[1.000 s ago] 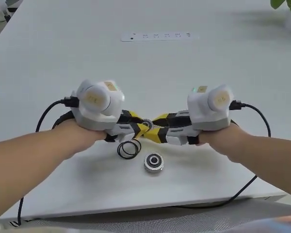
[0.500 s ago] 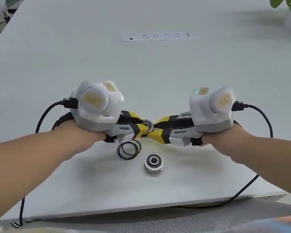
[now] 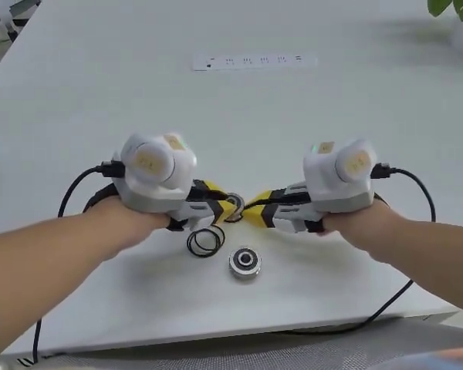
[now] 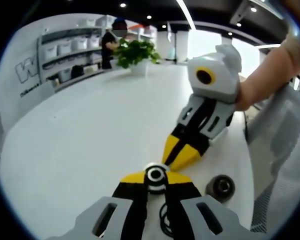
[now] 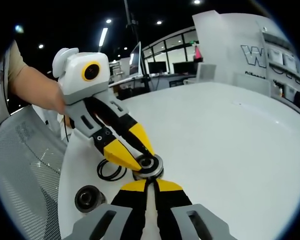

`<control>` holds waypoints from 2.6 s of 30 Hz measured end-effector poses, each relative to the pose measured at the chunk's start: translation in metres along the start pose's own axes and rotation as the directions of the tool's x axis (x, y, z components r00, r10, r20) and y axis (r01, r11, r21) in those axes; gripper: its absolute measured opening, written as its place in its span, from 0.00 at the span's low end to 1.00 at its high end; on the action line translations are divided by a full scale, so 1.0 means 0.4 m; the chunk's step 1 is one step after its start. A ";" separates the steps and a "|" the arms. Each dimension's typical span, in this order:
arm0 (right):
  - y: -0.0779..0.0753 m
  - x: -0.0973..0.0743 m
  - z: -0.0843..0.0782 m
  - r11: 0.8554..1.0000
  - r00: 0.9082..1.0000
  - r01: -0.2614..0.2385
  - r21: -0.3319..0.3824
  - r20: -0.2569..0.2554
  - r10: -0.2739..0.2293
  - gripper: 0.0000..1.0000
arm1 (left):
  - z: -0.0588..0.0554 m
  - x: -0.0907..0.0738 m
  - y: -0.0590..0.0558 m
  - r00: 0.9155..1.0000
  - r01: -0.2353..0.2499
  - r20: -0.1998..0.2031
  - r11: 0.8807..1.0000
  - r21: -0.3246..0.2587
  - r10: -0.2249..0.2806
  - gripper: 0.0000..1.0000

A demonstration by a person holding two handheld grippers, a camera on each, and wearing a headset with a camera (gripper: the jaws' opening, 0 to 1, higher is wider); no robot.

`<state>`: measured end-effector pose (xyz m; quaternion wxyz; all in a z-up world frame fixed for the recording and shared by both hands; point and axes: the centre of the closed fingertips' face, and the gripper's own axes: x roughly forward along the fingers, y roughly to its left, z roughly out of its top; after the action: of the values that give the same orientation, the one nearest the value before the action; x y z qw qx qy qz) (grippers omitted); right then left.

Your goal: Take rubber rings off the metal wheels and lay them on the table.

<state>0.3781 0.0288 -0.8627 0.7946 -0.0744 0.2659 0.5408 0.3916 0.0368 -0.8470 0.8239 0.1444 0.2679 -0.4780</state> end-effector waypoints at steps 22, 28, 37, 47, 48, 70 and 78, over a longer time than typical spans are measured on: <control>-0.011 -0.008 0.001 0.979 0.999 0.013 0.206 0.035 -0.021 0.00 | 0.003 -0.004 -0.012 1.000 -0.018 -0.015 1.000 0.015 0.018 0.13; -0.017 -0.016 0.011 0.965 0.997 0.018 0.262 0.066 -0.036 0.00 | 0.001 -0.003 -0.006 1.000 -0.018 -0.016 1.000 0.018 0.018 0.12; -0.034 -0.021 0.028 0.942 0.993 0.018 0.335 0.105 -0.057 0.00 | 0.001 0.000 -0.004 1.000 -0.022 -0.018 1.000 0.020 0.022 0.12; -0.031 -0.021 0.036 0.942 0.991 0.007 0.335 0.120 -0.050 0.00 | 0.000 0.000 -0.003 1.000 -0.024 -0.018 0.999 0.029 0.024 0.12; -0.031 -0.021 0.037 0.943 0.992 0.004 0.334 0.120 -0.047 0.00 | 0.000 0.001 -0.004 1.000 -0.023 -0.017 0.999 0.027 0.024 0.12; -0.027 -0.020 0.039 0.940 0.991 -0.022 0.340 0.128 -0.023 0.00 | -0.001 0.006 -0.003 0.999 -0.026 -0.018 0.999 0.040 0.026 0.12; -0.018 -0.018 0.041 0.941 0.992 -0.034 0.336 0.128 -0.009 0.00 | 0.001 0.002 -0.009 1.000 -0.024 -0.019 0.999 0.044 0.025 0.12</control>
<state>0.3884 0.0266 -0.8463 0.8075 0.0993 0.3037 0.4959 0.3889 0.0341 -0.8471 0.8238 0.1702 0.2635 -0.4722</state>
